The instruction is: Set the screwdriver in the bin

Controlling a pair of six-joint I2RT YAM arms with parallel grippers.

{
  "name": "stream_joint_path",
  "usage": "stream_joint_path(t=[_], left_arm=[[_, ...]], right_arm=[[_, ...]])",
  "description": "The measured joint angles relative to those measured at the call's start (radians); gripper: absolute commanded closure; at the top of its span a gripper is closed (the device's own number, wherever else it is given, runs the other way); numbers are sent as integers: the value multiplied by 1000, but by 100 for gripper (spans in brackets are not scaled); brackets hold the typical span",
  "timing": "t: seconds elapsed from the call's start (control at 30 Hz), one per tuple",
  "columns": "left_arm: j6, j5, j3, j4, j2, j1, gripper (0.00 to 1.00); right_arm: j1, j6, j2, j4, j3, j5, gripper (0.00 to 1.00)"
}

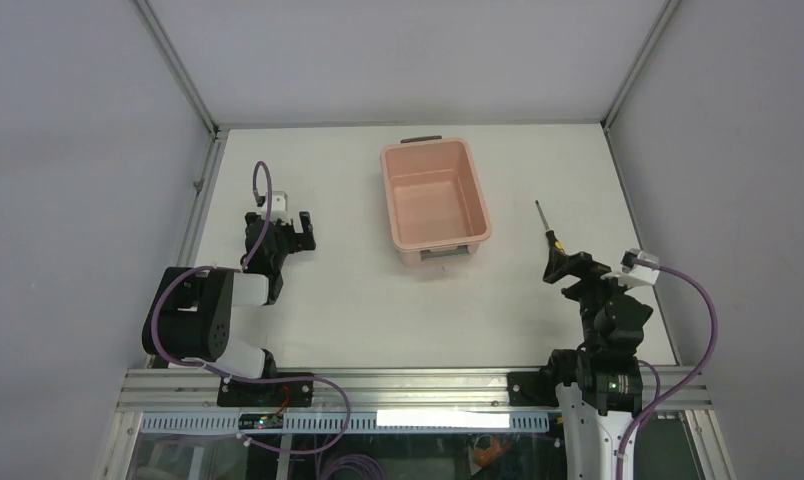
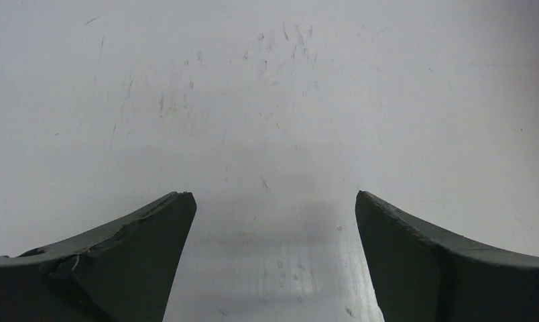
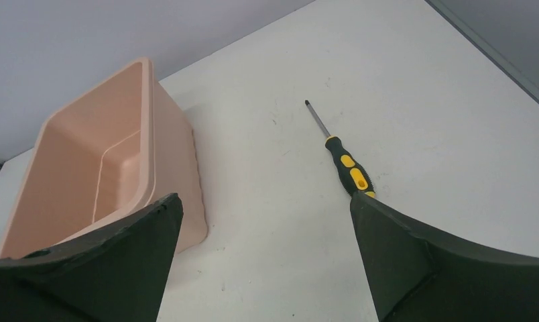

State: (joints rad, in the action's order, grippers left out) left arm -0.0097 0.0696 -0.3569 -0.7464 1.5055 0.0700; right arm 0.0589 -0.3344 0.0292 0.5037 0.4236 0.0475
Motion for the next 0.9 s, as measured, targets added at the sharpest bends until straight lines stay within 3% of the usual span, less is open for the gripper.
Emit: stream_joint_path(t=[0.2, 0.37, 0.53, 0.6, 0.73, 0.9], left_arm=[[0, 0, 0, 0, 0, 0, 1], [0, 0, 0, 0, 0, 0, 1], [0, 0, 0, 1, 0, 0, 1], [0, 0, 0, 2, 0, 0, 1], [0, 0, 0, 3, 0, 0, 1], [0, 0, 0, 5, 0, 0, 1]], right_arm=[[0, -42, 6, -7, 11, 21, 1], [0, 8, 115, -70, 134, -83, 1], [0, 100, 462, -65, 465, -167, 2], [0, 154, 696, 43, 719, -169, 2], [-1, 224, 1041, 209, 1026, -127, 1], [-2, 290, 1451, 398, 1107, -42, 1]])
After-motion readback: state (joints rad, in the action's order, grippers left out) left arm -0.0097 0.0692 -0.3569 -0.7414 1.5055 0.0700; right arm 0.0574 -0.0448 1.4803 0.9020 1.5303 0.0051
